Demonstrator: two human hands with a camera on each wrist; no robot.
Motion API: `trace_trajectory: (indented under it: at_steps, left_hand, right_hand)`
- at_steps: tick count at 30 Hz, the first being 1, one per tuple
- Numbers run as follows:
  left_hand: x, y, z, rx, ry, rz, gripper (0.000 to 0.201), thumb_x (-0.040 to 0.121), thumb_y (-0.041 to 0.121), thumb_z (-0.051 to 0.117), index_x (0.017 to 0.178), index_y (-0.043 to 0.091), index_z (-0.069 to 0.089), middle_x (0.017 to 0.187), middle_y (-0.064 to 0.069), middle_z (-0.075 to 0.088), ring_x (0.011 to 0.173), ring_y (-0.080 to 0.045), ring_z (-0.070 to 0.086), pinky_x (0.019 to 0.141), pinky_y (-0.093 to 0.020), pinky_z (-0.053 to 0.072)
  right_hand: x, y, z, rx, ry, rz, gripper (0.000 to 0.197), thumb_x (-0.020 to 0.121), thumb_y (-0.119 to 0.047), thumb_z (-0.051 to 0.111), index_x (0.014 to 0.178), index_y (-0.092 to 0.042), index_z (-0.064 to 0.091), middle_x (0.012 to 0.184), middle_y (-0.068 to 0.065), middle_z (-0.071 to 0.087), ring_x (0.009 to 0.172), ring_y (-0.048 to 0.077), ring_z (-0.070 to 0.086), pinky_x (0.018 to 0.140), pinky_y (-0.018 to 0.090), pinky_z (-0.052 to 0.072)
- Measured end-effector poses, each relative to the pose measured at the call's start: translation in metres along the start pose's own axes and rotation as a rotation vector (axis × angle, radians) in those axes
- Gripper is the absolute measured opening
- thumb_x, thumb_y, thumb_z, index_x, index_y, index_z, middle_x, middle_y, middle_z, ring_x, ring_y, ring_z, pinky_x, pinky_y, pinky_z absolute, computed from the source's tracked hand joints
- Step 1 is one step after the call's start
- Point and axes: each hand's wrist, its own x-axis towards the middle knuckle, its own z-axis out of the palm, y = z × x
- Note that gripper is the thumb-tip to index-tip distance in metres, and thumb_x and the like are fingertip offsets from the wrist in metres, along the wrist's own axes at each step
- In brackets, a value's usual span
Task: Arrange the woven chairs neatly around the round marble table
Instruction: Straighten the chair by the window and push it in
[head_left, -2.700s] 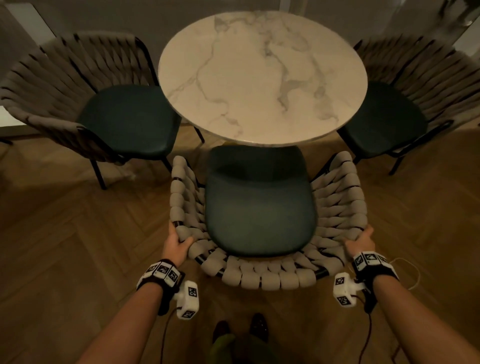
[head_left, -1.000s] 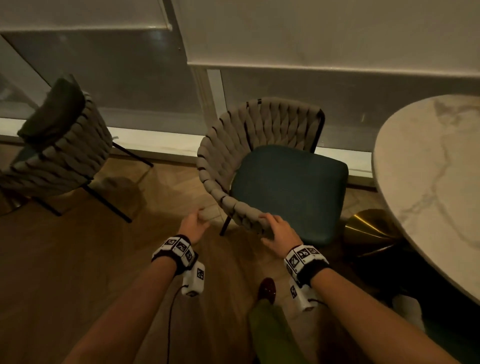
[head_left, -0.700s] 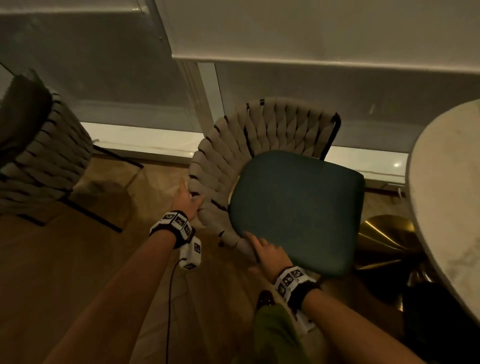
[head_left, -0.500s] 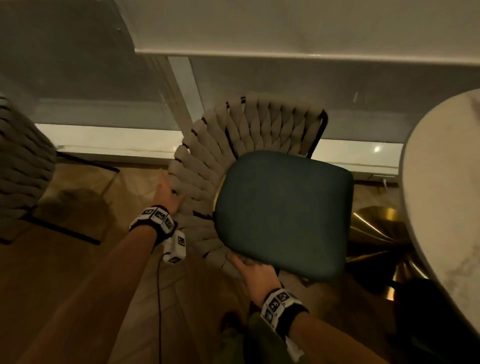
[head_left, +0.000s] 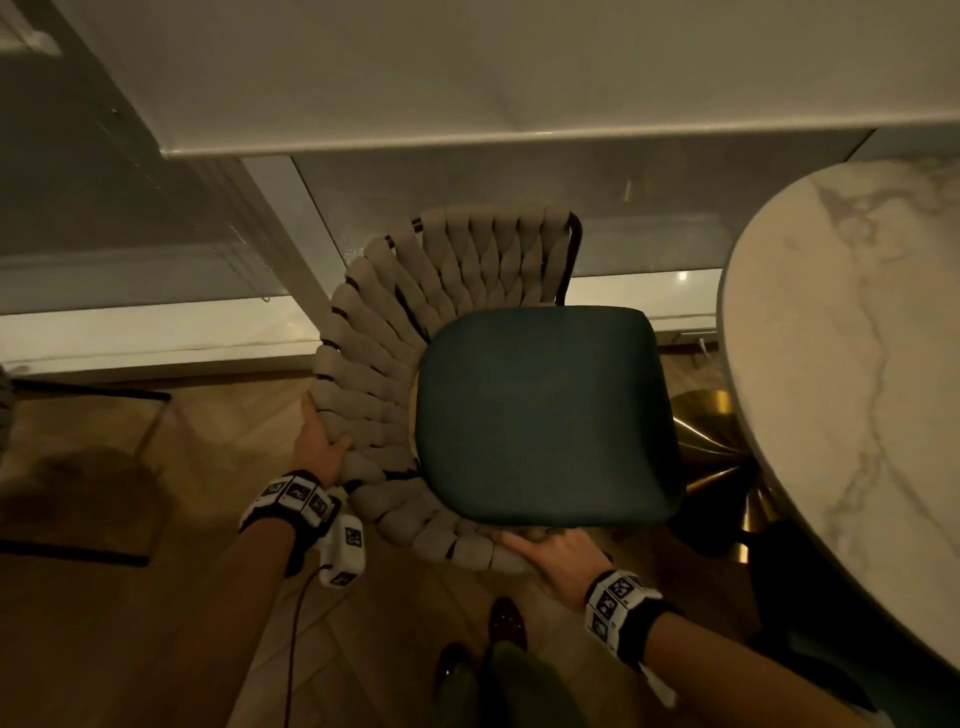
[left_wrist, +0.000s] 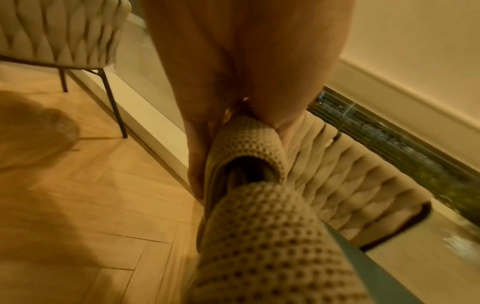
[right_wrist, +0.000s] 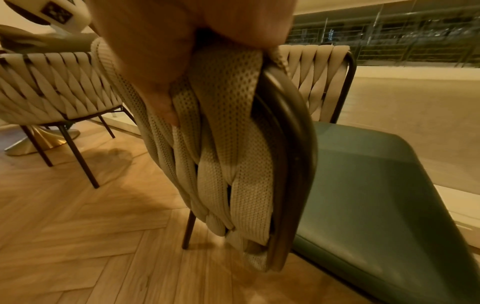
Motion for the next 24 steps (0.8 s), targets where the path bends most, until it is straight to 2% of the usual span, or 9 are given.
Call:
trace_trajectory:
  at_steps: [4,9,12,14,16,19,20,22,24]
  left_hand:
    - [-0.022,-0.011,0.01,-0.027,0.0,0.019,0.082,0.09,0.008,0.053,0.149,0.017,-0.003,0.144,-0.022,0.04,0.126,-0.04,0.046,0.107,-0.05,0.038]
    - [-0.042,-0.018,0.017,-0.074,0.015,0.043,0.085,0.087,0.002,0.056,0.149,0.014,-0.001,0.148,-0.02,0.034,0.132,-0.036,0.04,0.11,-0.047,0.035]
    - [-0.044,-0.018,0.013,-0.081,-0.02,0.008,0.09,0.088,0.007,0.058,0.149,0.017,-0.007,0.153,-0.017,0.029,0.135,-0.035,0.037,0.11,-0.045,0.032]
    - [-0.048,-0.018,0.013,-0.072,-0.046,-0.021,0.096,0.087,0.013,0.062,0.148,0.015,-0.012,0.153,-0.016,0.028,0.135,-0.036,0.037,0.111,-0.046,0.033]
    - [-0.058,-0.016,0.013,-0.108,-0.086,-0.089,0.106,0.084,0.02,0.067,0.147,0.017,-0.018,0.153,-0.016,0.029,0.134,-0.036,0.039,0.11,-0.048,0.037]
    - [-0.083,-0.012,0.017,-0.125,-0.132,-0.124,0.119,0.077,0.02,0.072,0.144,0.022,-0.026,0.151,-0.018,0.032,0.13,-0.038,0.042,0.105,-0.051,0.042]
    - [-0.093,-0.01,0.02,-0.136,-0.141,-0.099,0.122,0.075,0.016,0.074,0.144,0.022,-0.026,0.151,-0.018,0.032,0.132,-0.036,0.041,0.107,-0.05,0.04]
    - [-0.113,-0.011,0.025,-0.153,-0.169,-0.064,0.121,0.073,0.008,0.076,0.146,0.022,-0.02,0.151,-0.017,0.033,0.132,-0.034,0.042,0.108,-0.046,0.04]
    - [-0.137,-0.013,0.031,-0.133,-0.192,-0.08,0.123,0.069,0.01,0.078,0.146,0.027,-0.016,0.148,-0.018,0.037,0.125,-0.036,0.048,0.102,-0.048,0.046]
  right_hand:
    - [-0.017,0.001,0.006,0.052,-0.179,0.064,0.076,0.06,-0.039,0.075,0.129,-0.039,0.045,0.097,-0.009,0.074,0.06,0.012,0.07,0.043,0.023,0.051]
    - [-0.031,-0.005,0.02,0.013,-0.154,0.083,0.077,0.047,-0.043,0.078,0.12,-0.044,0.052,0.086,-0.018,0.072,0.052,0.007,0.065,0.038,0.02,0.045]
    - [-0.035,-0.01,0.017,0.058,-0.16,0.126,0.064,0.063,-0.044,0.066,0.123,-0.041,0.046,0.089,-0.013,0.072,0.057,0.012,0.068,0.04,0.025,0.05]
    - [-0.038,-0.01,0.018,-0.003,-0.065,0.1,0.052,0.08,-0.039,0.042,0.132,-0.037,0.035,0.105,-0.001,0.07,0.074,0.025,0.07,0.055,0.035,0.055]
    - [-0.04,-0.014,0.02,-0.077,-0.003,0.14,0.051,0.083,-0.033,0.048,0.131,-0.029,0.034,0.107,0.006,0.069,0.077,0.029,0.07,0.06,0.038,0.055]
    - [-0.047,-0.024,0.027,0.032,0.016,0.275,0.077,0.037,-0.031,0.087,0.106,-0.026,0.053,0.076,-0.003,0.071,0.054,0.015,0.068,0.045,0.028,0.054]
    - [-0.052,-0.029,0.029,0.035,0.075,0.296,0.077,0.033,-0.028,0.088,0.103,-0.026,0.058,0.077,-0.003,0.071,0.059,0.015,0.069,0.051,0.028,0.056]
    - [-0.069,-0.04,0.026,0.085,0.154,0.322,0.066,0.058,-0.017,0.08,0.121,-0.019,0.057,0.105,0.007,0.068,0.094,0.026,0.069,0.084,0.039,0.055]
    - [-0.09,-0.05,0.029,0.084,0.237,0.376,0.065,0.084,-0.007,0.056,0.144,-0.016,0.033,0.141,0.015,0.045,0.131,0.033,0.043,0.112,0.045,0.031]
